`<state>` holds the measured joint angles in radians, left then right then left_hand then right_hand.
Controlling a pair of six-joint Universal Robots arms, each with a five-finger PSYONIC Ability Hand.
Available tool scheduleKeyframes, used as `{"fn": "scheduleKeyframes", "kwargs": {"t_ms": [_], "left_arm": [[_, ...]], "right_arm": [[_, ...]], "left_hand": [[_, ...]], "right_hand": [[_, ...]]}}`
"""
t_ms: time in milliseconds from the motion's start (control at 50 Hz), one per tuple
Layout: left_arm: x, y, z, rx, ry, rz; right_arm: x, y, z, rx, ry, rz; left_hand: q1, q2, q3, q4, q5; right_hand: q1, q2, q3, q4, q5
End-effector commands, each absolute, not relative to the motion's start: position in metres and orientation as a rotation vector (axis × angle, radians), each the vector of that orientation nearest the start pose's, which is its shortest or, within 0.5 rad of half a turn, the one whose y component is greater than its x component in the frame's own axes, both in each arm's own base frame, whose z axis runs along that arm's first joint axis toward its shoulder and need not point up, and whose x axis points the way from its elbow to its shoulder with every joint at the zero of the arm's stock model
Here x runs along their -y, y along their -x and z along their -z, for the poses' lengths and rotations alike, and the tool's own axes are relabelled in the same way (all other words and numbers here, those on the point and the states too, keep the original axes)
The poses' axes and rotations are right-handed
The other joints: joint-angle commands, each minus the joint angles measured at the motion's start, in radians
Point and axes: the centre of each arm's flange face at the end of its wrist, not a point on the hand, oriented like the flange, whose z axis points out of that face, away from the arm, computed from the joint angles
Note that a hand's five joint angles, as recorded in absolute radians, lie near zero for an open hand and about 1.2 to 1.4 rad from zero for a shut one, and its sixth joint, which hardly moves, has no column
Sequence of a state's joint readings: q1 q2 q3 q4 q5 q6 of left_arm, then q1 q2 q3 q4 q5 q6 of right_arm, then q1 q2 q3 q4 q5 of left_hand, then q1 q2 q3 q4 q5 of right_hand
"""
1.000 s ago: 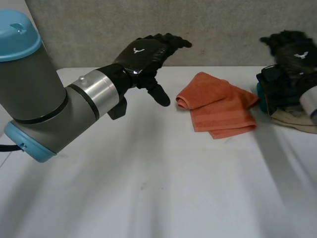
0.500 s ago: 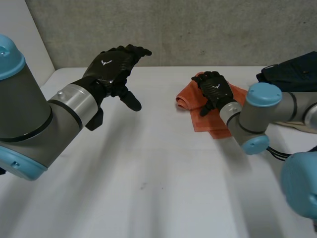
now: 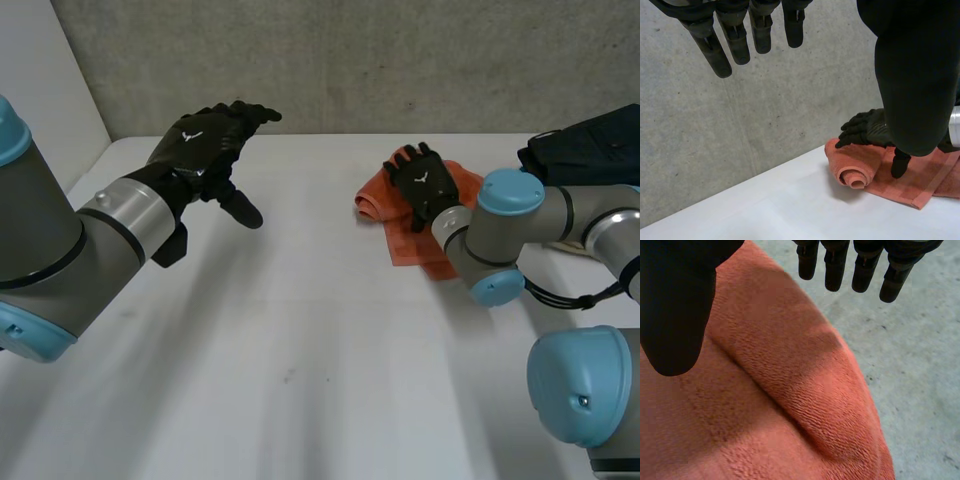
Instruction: Fold the laundry.
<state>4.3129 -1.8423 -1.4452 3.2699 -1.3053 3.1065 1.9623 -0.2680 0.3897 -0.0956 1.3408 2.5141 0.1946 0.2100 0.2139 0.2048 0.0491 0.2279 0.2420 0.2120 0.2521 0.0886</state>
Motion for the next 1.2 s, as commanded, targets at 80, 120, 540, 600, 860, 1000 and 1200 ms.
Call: {"fn": "scheduleKeyframes", "kwargs": {"t_ms": [80,120,540,600,860,1000,1200], "left_arm": [[0.274,0.284,-0.264,-2.538,-0.822,2.463],[0.274,0.284,-0.263,-2.542,-0.822,2.459],[0.285,0.271,-0.264,-2.536,-0.785,2.454],[0.282,0.269,-0.273,-2.500,-0.785,2.491],[0.262,0.264,-0.318,-2.341,-0.769,2.667],[0.247,0.259,-0.321,-2.309,-0.772,2.700],[0.234,0.256,-0.297,-2.335,-0.795,2.657]], "right_arm": [[0.419,-0.364,-0.098,-1.698,1.497,2.198],[0.417,-0.367,-0.095,-1.678,1.516,2.202],[0.425,-0.381,-0.152,-1.456,1.427,2.535],[0.412,-0.377,-0.207,-1.398,1.346,2.564],[0.317,-0.328,-0.418,-1.084,0.837,2.634],[0.299,-0.307,-0.425,-1.203,0.722,2.583],[0.299,-0.305,-0.269,-1.849,0.961,2.103]], "left_hand": [[-0.020,-0.035,-0.039,-0.030,-0.049],[-0.020,-0.035,-0.039,-0.030,-0.049],[-0.020,-0.035,-0.039,-0.030,-0.049],[-0.020,-0.035,-0.039,-0.030,-0.049],[-0.020,-0.035,-0.039,-0.030,-0.049],[-0.020,-0.035,-0.039,-0.030,-0.049],[-0.020,-0.035,-0.039,-0.030,-0.049]], "right_hand": [[0.168,0.154,0.184,0.144,0.133],[0.177,0.163,0.193,0.153,0.142],[1.168,1.154,1.184,1.144,1.133],[1.168,1.154,1.184,1.144,1.133],[1.168,1.154,1.184,1.144,1.133],[1.168,1.154,1.184,1.144,1.133],[1.079,1.065,1.095,1.055,1.044]]}}
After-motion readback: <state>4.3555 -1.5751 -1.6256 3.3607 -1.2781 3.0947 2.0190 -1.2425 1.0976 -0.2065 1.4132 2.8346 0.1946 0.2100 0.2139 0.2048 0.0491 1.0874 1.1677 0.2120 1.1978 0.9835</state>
